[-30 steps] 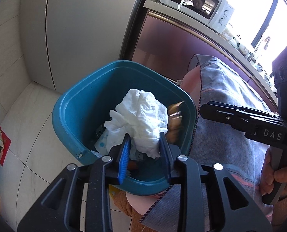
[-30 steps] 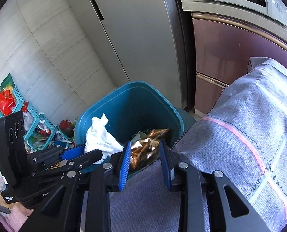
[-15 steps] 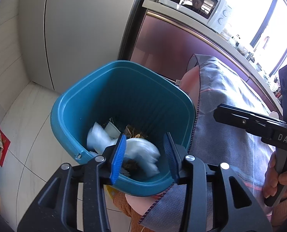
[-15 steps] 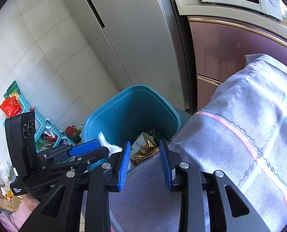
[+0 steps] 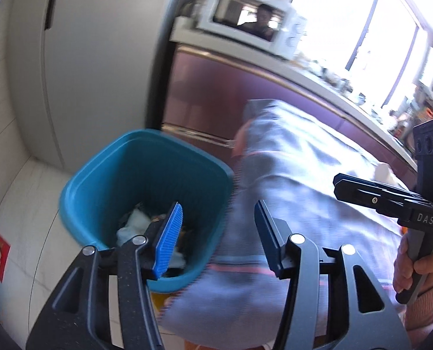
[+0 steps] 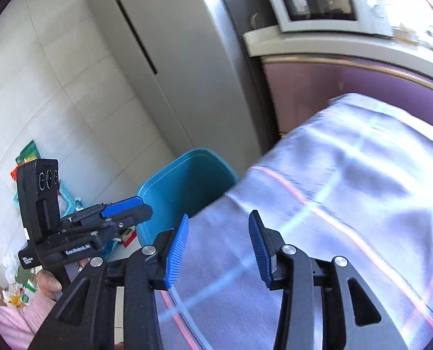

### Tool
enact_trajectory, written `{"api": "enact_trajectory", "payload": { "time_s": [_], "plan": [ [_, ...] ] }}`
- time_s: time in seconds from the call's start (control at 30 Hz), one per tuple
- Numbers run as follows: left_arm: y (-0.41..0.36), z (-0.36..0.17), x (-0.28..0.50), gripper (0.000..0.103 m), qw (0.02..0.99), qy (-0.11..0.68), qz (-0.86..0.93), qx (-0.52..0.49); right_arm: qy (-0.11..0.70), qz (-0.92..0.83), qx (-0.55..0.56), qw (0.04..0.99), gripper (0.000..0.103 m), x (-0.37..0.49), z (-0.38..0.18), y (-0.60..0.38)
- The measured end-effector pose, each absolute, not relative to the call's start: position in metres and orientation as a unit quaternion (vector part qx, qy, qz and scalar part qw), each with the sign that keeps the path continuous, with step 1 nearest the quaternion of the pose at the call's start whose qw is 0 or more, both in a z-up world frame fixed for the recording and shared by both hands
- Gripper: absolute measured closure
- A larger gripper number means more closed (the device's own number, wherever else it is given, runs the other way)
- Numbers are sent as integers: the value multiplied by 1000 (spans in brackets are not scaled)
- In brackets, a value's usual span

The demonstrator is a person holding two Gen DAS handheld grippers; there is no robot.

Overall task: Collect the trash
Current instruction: 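Move both open grippers back over the remaining trash on the table, then grasp the orange peel with the left gripper while the right gripper grasps the white foam net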

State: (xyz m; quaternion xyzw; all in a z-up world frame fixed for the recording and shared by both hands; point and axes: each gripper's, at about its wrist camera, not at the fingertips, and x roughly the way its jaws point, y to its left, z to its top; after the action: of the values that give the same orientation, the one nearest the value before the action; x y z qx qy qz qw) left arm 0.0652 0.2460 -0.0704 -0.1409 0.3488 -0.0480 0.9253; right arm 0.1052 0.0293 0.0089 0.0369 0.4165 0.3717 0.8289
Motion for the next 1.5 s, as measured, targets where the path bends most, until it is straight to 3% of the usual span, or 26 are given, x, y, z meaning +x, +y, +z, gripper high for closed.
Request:
{"api": "enact_trajectory", "payload": {
  "time_s": [0.4, 0.87, 1.17, 1.27, 1.5],
  "plan": [
    [125, -45, 78, 50, 915, 346, -191, -77, 384, 230, 110, 888, 60, 70, 16, -130],
    [-68, -55, 83, 49, 847, 381, -371, -2, 344, 79, 178, 918, 60, 37, 14, -286],
    [-144, -68, 101, 47, 812, 416, -410, 17, 343, 23, 164, 925, 54, 35, 9, -327],
    [-158, -73, 109, 47, 800, 433, -414, 15, 348, 11, 149, 926, 48, 41, 5, -334],
    [-185, -85, 123, 47, 787, 460, -410, 9, 366, -3, 125, 922, 48, 55, -6, -341]
  ]
}}
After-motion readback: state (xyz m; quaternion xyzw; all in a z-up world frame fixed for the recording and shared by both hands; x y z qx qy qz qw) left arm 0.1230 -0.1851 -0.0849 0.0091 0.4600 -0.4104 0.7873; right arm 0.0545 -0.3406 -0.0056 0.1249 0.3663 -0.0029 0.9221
